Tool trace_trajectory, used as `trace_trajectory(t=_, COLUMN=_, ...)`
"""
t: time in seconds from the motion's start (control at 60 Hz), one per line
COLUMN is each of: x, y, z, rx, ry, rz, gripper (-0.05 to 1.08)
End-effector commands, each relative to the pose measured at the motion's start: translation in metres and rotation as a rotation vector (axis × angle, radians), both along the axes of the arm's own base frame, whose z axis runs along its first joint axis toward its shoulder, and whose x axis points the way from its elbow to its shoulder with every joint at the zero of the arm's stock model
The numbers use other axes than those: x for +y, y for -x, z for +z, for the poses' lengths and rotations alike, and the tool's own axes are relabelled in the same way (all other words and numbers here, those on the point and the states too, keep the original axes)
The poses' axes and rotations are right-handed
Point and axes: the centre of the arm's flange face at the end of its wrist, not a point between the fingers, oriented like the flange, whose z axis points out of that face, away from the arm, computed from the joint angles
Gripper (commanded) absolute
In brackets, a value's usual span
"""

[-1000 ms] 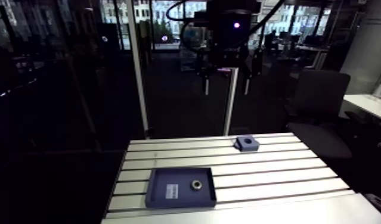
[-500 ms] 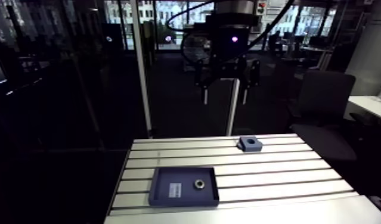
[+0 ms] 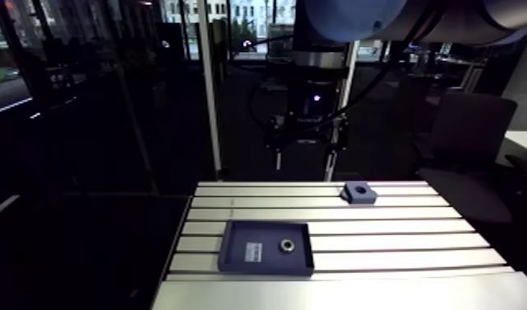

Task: Pick up the bearing and press it into the housing until flush.

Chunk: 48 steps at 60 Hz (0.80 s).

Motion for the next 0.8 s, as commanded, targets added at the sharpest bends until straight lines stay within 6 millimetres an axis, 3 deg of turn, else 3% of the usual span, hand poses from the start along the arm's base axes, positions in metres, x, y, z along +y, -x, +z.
trace_trajectory(t=0.017, x=-0.011, y=-0.004, z=-0.037, rx=-0.031, ry=-0.004, rz=0.019, gripper=0.00)
trace_trajectory(t=0.517, x=-0.016, y=-0.002, z=-0.090, rx=-0.035, ry=-0.014, rz=0.035, gripper=0.04)
trace_trajectory(t=0.8, x=-0.019, y=0.000, z=-0.125, rx=-0.051, ry=-0.023, rz=0.048, gripper=0.19)
